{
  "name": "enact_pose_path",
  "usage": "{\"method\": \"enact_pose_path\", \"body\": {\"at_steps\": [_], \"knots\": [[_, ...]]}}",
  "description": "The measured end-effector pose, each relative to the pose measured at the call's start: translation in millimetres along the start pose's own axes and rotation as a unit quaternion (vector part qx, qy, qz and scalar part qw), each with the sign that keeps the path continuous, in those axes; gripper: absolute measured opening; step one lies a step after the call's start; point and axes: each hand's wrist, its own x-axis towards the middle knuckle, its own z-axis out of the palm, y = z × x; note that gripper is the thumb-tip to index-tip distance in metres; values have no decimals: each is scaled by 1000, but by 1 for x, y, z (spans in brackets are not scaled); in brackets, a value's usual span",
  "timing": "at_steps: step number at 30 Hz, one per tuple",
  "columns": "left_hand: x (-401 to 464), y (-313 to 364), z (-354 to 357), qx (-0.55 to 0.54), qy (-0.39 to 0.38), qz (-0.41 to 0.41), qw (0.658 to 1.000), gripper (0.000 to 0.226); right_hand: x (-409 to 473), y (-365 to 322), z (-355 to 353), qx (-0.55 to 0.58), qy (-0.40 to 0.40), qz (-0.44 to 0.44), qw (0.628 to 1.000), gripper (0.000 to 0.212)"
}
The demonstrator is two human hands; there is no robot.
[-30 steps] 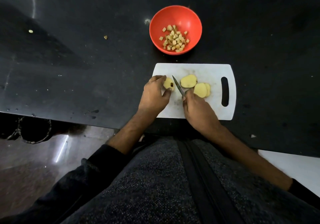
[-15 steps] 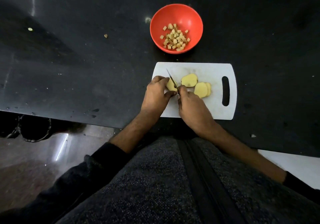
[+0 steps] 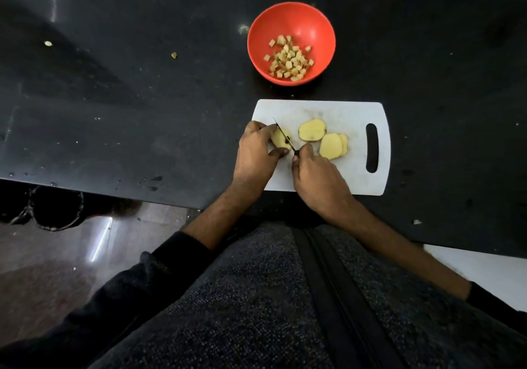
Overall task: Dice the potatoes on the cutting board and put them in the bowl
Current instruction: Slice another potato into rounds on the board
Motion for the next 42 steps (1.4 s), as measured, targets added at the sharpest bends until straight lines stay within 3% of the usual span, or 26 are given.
{"method": "enact_pose_path", "body": {"at_steps": [6, 12, 20, 33, 42], "knots": [[-1, 0, 0, 2, -3, 10, 1000, 51, 0, 0, -3, -13, -4, -17, 1000, 20], [0, 0, 2, 13, -12, 20, 1000, 45, -4, -4, -8, -96, 0, -10, 995, 16], [4, -2, 6, 22, -24, -4, 999, 58, -3, -10, -3, -68, -26, 12, 997, 15], [9, -2, 9, 23, -12, -8, 1000, 37, 10, -12, -8, -31, -69, 20, 997, 12], [11, -4, 11, -3, -4, -40, 999, 58, -26, 9, -7, -15, -152, 59, 986, 9]]}}
